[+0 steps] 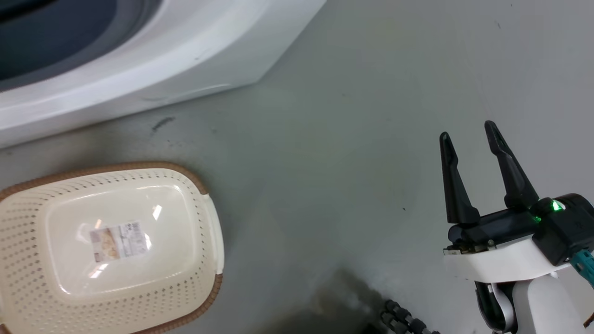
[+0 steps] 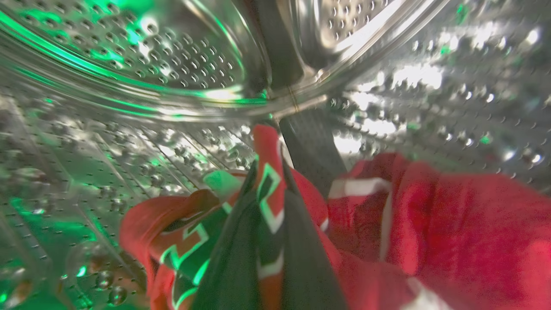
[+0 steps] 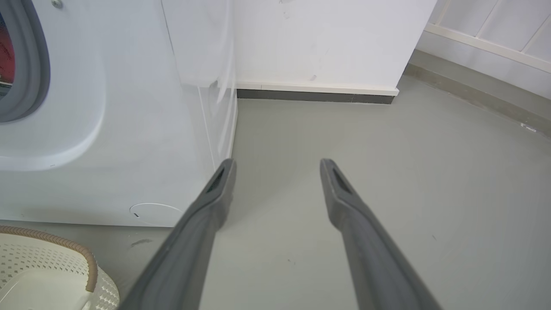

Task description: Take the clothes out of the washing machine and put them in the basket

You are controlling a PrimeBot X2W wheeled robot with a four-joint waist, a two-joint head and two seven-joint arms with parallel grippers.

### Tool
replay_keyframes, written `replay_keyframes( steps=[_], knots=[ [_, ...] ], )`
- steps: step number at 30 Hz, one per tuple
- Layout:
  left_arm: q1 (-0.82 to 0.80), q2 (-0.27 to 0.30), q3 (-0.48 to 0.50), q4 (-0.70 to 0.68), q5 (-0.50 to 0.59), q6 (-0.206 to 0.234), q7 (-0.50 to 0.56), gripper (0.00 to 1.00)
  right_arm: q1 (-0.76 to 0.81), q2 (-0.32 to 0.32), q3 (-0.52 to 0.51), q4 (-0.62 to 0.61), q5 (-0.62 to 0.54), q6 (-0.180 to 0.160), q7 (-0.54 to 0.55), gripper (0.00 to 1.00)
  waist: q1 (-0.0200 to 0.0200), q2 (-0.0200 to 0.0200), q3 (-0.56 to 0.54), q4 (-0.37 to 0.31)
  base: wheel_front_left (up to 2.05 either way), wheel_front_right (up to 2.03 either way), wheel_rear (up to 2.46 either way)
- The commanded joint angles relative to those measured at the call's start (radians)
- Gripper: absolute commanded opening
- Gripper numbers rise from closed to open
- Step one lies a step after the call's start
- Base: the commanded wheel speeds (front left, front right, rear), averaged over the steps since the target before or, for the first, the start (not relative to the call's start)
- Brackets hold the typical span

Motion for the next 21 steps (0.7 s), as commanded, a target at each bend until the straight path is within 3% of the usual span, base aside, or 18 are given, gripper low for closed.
replay_keyframes(
  steps=[1, 13, 21],
  knots=[
    [0.028, -0.02, 0.005, 0.007, -0.018, 0.0, -0.062, 0.0, -0.012, 0.001, -0.01, 0.006, -0.012, -0.001, -0.002, 1.0, 0.0, 0.0, -0.057, 0.036, 0.0, 0.0, 0.0],
    [0.28, -0.181, -0.011, 0.034, -0.112, 0.0, -0.424, 0.0, 0.033, 0.001, -0.05, 0.043, -0.062, -0.001, -0.002, 1.0, 0.0, 0.0, -0.286, 0.139, 0.0, 0.0, 0.0],
    [0.46, -0.264, 0.019, -0.076, -0.135, 0.011, -0.473, 0.0, 0.075, 0.001, -0.07, 0.063, -0.095, -0.001, -0.002, 1.0, 0.0, 0.0, -0.415, 0.222, 0.0, 0.0, 0.0]
  ],
)
